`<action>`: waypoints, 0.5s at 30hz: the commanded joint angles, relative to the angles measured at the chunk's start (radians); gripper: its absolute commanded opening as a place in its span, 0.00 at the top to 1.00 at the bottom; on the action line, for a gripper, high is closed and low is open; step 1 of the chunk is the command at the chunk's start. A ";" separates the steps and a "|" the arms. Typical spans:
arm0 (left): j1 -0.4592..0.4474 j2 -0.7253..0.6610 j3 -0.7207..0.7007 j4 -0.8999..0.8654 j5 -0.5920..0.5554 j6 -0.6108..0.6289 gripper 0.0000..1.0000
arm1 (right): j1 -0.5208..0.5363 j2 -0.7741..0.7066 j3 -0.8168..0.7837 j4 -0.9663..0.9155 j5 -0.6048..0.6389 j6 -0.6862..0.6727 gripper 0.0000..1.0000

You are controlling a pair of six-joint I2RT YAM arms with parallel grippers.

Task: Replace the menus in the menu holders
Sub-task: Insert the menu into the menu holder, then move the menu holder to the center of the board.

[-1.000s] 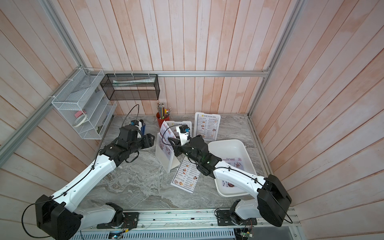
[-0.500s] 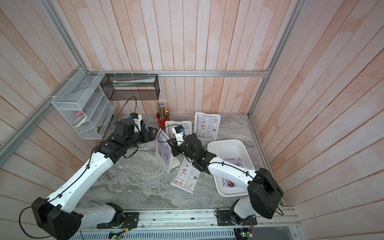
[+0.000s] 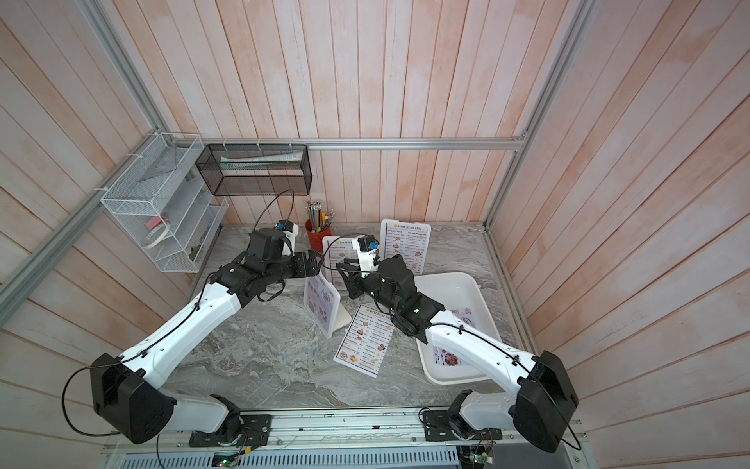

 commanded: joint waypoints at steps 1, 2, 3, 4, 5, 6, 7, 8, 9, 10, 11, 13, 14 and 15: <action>-0.024 0.007 -0.009 -0.013 -0.057 0.048 0.07 | -0.018 0.001 0.012 -0.070 0.023 0.031 0.72; -0.030 0.006 -0.016 -0.013 -0.065 0.048 0.08 | -0.018 0.002 0.010 -0.070 0.017 0.034 0.72; -0.034 0.006 -0.025 -0.013 -0.070 0.047 0.08 | -0.019 0.006 0.012 -0.072 0.005 0.037 0.72; -0.035 0.006 -0.033 -0.015 -0.073 0.045 0.08 | -0.018 0.011 0.016 -0.073 -0.013 0.038 0.69; -0.036 0.005 -0.039 -0.017 -0.075 0.042 0.08 | -0.018 0.016 0.019 -0.076 -0.031 0.038 0.66; -0.035 0.004 -0.047 -0.021 -0.078 0.037 0.08 | -0.019 0.022 0.024 -0.082 -0.051 0.034 0.63; -0.035 0.000 -0.055 -0.023 -0.081 0.035 0.08 | -0.018 0.027 0.025 -0.085 -0.073 0.035 0.61; -0.035 -0.003 -0.061 -0.024 -0.083 0.033 0.08 | -0.017 0.031 0.027 -0.087 -0.088 0.033 0.59; -0.036 -0.006 -0.068 -0.025 -0.084 0.034 0.08 | -0.017 0.035 0.025 -0.091 -0.104 0.031 0.58; -0.036 -0.009 -0.071 -0.027 -0.082 0.034 0.08 | -0.016 0.038 0.023 -0.093 -0.120 0.031 0.56; -0.036 -0.012 -0.072 -0.029 -0.084 0.036 0.08 | -0.014 0.041 0.021 -0.096 -0.132 0.031 0.54; -0.034 -0.019 -0.074 -0.034 -0.091 0.034 0.07 | -0.007 0.045 0.018 -0.106 -0.151 0.027 0.51; -0.033 -0.024 -0.072 -0.036 -0.093 0.031 0.07 | -0.002 0.048 0.017 -0.110 -0.155 0.024 0.50; -0.028 -0.037 -0.071 -0.032 -0.087 0.028 0.06 | 0.004 0.051 0.016 -0.118 -0.155 0.020 0.48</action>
